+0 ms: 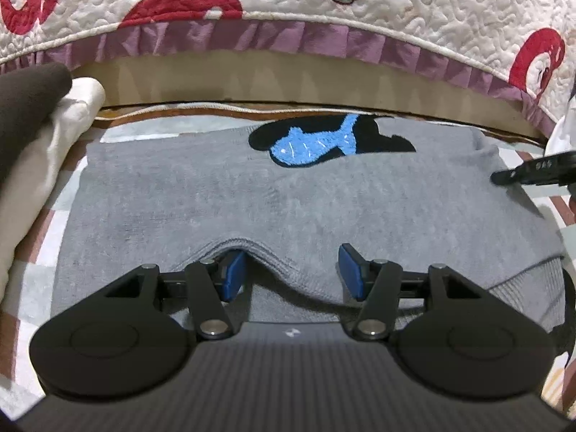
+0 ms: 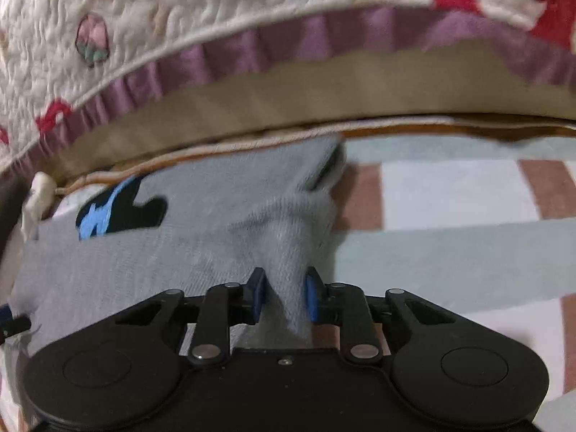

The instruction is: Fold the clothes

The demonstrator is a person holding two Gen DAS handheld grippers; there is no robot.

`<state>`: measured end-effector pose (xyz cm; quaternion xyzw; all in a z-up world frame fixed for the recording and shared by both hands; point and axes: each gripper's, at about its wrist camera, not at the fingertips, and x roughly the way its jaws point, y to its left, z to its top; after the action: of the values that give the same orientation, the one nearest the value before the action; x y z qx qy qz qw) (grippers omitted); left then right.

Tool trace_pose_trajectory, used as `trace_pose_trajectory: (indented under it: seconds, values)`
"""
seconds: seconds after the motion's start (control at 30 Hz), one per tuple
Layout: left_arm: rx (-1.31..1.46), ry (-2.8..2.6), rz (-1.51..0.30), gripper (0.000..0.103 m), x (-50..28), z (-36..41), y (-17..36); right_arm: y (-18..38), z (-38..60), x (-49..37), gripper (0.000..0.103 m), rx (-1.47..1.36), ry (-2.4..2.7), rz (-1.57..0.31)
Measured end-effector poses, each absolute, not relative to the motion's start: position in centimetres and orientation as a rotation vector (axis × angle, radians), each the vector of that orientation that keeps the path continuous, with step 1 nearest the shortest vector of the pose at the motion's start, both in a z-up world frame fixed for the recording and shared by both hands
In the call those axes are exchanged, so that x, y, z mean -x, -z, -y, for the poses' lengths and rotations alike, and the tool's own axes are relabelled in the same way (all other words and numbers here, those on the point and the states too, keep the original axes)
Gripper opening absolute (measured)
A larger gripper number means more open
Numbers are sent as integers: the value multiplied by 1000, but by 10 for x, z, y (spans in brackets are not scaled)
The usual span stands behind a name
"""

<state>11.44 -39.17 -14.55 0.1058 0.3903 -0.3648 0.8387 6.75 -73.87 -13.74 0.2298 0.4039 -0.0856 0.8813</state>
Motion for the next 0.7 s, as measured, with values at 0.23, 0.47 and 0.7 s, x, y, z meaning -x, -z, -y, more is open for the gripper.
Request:
trace_pose_trajectory:
  seconds: [0.23,0.47,0.7]
  values:
    - [-298,809,-833,57,-105,400,155,147,791,-35,10,-811,235,-766]
    - [-244,824,-774,57,-109,392,141,159,788,-20,64,-1027,88,-834]
    - [-215,891,-675,60,-102,393,134,155,750,-33,66,-819,-24,-985]
